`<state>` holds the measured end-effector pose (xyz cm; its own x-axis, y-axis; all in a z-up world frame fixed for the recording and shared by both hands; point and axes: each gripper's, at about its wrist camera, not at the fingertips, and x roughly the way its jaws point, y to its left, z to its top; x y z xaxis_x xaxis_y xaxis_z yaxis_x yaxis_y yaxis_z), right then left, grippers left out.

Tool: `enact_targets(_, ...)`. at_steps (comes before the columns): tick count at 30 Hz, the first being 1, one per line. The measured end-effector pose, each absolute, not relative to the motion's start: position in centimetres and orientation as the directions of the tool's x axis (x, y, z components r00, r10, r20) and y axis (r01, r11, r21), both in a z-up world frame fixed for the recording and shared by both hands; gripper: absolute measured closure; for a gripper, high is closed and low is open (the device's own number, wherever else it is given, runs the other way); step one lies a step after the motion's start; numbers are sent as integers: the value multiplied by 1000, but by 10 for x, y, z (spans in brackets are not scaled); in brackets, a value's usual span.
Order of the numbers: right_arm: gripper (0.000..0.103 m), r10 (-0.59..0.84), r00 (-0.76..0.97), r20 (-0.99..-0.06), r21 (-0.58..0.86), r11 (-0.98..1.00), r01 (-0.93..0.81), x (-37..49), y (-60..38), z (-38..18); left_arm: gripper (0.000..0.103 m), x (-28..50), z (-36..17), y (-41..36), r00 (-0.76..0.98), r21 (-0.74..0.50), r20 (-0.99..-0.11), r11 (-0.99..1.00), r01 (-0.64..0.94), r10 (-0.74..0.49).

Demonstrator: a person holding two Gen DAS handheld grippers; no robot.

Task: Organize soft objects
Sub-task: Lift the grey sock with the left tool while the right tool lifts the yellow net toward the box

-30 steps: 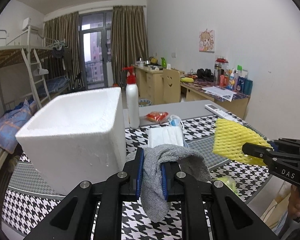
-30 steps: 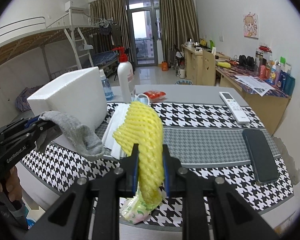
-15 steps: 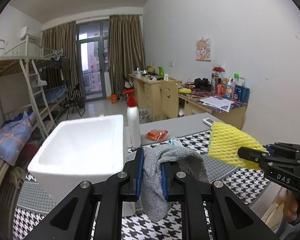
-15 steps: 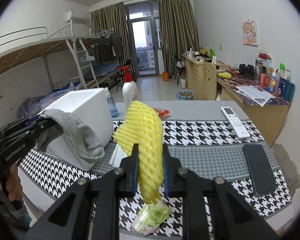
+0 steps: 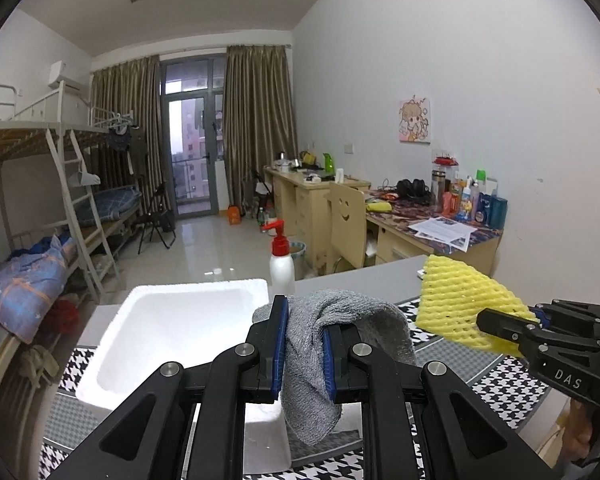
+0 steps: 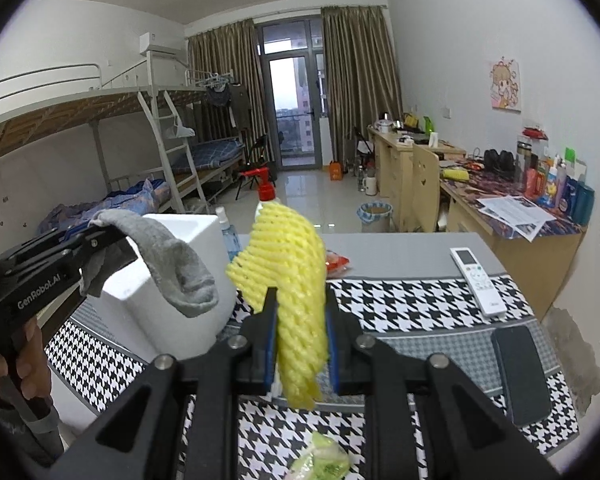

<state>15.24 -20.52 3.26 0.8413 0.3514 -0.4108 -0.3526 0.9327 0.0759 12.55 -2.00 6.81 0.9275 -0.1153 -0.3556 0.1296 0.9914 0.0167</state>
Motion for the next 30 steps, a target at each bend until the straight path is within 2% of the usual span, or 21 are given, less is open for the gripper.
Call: enact_targets(30,79,425,821,-380,59,897,-437,167,-163,49,87,134,87,20,948,-13,-314,999,45,-47)
